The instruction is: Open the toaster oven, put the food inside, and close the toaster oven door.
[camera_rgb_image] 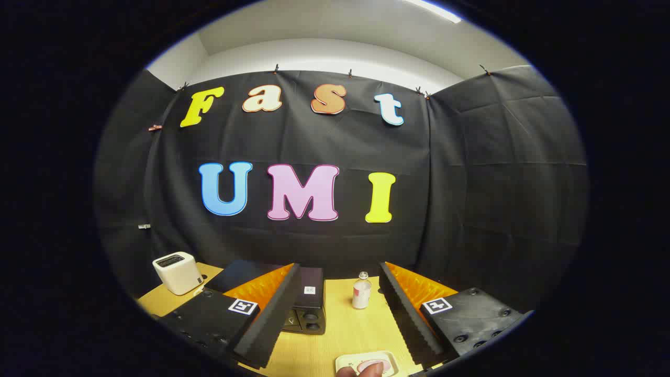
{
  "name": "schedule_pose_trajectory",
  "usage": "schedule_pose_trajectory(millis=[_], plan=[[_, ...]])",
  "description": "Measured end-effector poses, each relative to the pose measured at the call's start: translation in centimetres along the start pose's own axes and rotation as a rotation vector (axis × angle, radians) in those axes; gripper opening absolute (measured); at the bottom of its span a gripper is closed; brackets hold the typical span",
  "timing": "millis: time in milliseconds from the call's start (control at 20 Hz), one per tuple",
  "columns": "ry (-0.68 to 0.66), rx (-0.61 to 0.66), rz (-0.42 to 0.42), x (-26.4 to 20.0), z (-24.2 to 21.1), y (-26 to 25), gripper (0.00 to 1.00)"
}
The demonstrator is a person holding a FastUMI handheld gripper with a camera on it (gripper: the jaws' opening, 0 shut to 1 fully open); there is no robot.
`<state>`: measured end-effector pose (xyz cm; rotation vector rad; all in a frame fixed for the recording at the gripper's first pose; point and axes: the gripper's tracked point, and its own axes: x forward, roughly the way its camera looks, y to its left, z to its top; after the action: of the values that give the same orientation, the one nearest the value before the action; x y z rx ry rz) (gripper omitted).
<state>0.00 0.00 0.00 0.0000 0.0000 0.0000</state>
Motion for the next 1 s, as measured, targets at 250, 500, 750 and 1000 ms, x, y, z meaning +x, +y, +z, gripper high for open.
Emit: schedule_pose_trajectory(millis=[250, 500, 750, 1000], plan=[[0.007, -0.001, -0.006, -0.1, -0.6, -0.2, 0.98], [0.001, -0.054, 0.005, -0.4, -0.9, 0.5, 0.98], [0.000, -0.035, 0.013, -0.6, -1.0, 1.4, 0.98], [-0.018, -0.013, 0.026, -0.3, -0.6, 3.4, 0.98]])
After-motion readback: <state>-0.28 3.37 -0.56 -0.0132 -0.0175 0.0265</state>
